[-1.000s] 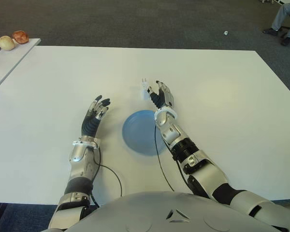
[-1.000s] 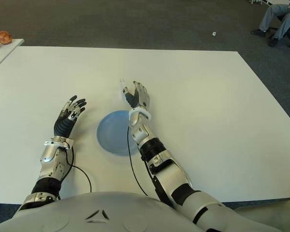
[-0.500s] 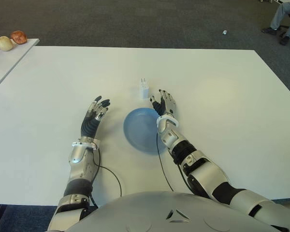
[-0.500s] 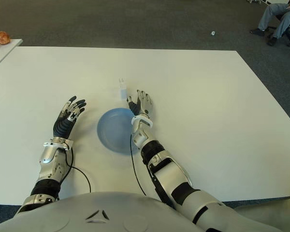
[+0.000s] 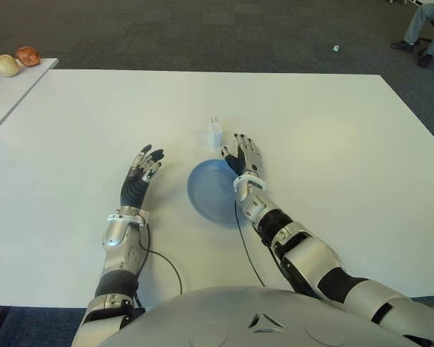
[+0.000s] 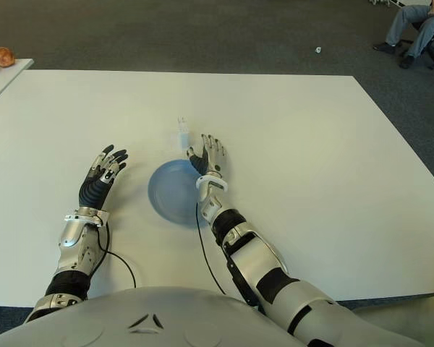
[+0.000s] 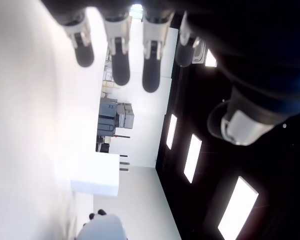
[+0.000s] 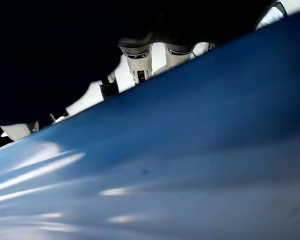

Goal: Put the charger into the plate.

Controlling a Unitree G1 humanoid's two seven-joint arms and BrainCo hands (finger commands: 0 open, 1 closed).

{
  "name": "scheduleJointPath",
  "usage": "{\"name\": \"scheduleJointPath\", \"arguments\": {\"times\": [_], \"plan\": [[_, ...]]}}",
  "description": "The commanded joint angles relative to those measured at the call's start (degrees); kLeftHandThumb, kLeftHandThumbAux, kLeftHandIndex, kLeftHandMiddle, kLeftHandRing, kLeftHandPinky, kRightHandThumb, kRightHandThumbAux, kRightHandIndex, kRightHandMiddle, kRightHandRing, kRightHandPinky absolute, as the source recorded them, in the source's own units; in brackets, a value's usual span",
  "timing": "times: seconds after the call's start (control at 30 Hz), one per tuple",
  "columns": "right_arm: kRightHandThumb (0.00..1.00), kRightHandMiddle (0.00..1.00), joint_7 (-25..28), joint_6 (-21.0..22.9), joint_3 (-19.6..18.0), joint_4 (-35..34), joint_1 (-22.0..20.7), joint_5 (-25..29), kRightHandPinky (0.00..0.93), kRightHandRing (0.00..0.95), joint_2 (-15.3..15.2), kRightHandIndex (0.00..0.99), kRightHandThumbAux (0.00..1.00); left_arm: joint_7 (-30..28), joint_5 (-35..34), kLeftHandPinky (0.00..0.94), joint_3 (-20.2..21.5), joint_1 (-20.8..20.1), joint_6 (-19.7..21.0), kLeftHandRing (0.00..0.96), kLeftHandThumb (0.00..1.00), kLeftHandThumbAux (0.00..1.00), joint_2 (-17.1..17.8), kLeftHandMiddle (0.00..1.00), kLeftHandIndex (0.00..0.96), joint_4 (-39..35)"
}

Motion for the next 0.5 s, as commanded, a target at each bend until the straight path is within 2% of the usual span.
{"name": "scheduleJointPath", "arguments": {"times": [0.03,0.5], "plan": [[0.271,0.000,2.22,-3.96,2.44,3.34,-0.49,-1.73,0.000,0.000,0.12,0.000,0.311,1.61,1.10,0.085,-1.08,8.83,7.07,0.153,0.000,0.538,-3.12,0.197,0.102,6.68],[0.202,0.000,5.50,-5.79,2.99,6.56,-1.62,-1.78,0.000,0.000,-1.24,0.000,0.358,-0.09,-0.09,0.101,-0.99,8.59,7.98,0.166,0.000,0.539,-2.94,0.205,0.097,6.77]]}}
